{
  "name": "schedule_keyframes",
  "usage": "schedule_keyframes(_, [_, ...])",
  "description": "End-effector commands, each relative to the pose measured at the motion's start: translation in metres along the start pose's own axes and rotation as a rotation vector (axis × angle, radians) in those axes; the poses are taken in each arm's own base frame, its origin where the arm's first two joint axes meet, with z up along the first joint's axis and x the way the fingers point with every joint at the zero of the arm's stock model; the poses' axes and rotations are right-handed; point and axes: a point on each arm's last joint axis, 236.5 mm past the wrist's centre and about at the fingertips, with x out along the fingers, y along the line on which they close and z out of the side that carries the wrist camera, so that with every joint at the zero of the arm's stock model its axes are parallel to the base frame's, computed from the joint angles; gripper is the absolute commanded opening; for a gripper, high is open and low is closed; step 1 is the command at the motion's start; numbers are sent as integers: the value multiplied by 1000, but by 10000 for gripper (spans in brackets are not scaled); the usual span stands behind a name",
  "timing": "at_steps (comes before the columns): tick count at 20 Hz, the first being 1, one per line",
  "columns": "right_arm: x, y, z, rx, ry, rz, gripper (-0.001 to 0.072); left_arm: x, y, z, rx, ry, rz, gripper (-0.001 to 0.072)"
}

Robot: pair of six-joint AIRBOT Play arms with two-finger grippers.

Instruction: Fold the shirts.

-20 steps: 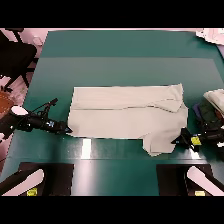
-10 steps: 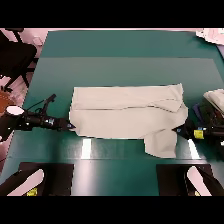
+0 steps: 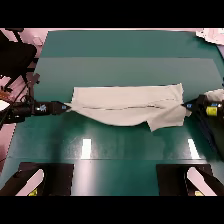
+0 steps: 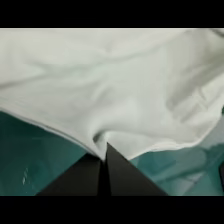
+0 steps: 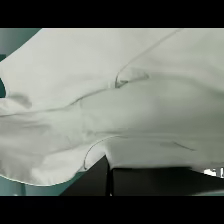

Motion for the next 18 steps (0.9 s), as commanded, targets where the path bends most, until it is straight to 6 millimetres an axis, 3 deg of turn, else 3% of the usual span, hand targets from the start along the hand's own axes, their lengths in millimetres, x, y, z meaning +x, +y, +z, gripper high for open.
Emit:
schedule_keyframes(1, [10,9,42,-67,-5,6,23,-9,8,47,30,-183,55,23])
schedule_keyframes(5, [25,1,76,-99,22,11,23,-18,25,79,61,-321,135,23])
schedule_keyframes(8, [33,-7,98,-109,31,12,23,-14,37,87,92,-345,161,24])
schedule_keyframes(11, [42,-16,118,-117,32,13,23,18,46,80,123,-300,141,23])
schedule_keyframes(15, [59,-33,137,-95,56,15,23,53,68,91,170,-345,250,24])
schedule_keyframes(18, [73,-49,145,-80,72,14,24,81,76,89,300,-294,306,24])
